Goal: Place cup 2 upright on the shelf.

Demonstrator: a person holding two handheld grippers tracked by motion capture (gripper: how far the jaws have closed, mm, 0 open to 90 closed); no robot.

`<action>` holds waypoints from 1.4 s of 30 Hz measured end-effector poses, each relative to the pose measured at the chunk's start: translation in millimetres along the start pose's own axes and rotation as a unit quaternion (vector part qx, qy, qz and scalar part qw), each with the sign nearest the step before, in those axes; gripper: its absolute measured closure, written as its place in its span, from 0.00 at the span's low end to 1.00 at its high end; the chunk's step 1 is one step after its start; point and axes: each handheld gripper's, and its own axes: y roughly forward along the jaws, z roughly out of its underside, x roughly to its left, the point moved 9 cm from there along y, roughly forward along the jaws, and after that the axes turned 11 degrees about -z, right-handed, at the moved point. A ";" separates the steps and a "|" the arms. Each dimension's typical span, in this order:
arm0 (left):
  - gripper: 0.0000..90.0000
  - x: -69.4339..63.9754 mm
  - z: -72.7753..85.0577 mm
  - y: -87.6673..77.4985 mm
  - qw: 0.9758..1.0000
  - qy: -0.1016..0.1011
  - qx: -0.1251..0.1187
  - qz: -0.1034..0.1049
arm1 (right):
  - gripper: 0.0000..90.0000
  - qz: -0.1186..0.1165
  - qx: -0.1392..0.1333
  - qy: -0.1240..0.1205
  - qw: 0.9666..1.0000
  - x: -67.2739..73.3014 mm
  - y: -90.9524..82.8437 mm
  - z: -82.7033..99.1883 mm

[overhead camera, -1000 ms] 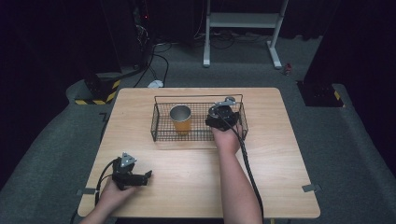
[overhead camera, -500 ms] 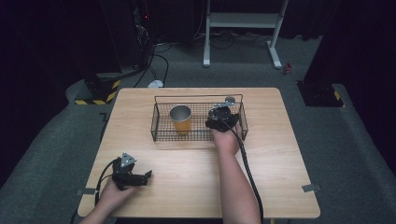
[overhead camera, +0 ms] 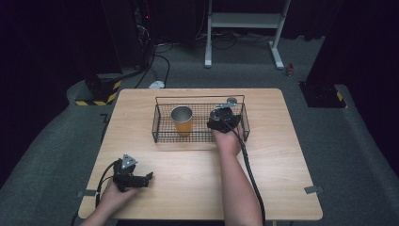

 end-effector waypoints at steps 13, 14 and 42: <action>0.00 -0.1 0.0 0.0 1.000 0.000 0.000 0.000 | 0.20 -0.011 0.022 -0.002 1.000 0.8 0.9 3.7; 0.00 0.1 0.1 -0.1 1.000 0.001 0.000 0.000 | 0.20 -0.011 0.023 -0.003 1.000 0.5 0.8 3.8; 0.00 0.0 0.0 0.0 1.000 0.000 0.000 0.000 | 0.11 -0.006 0.000 -0.010 1.000 4.7 -16.5 -6.2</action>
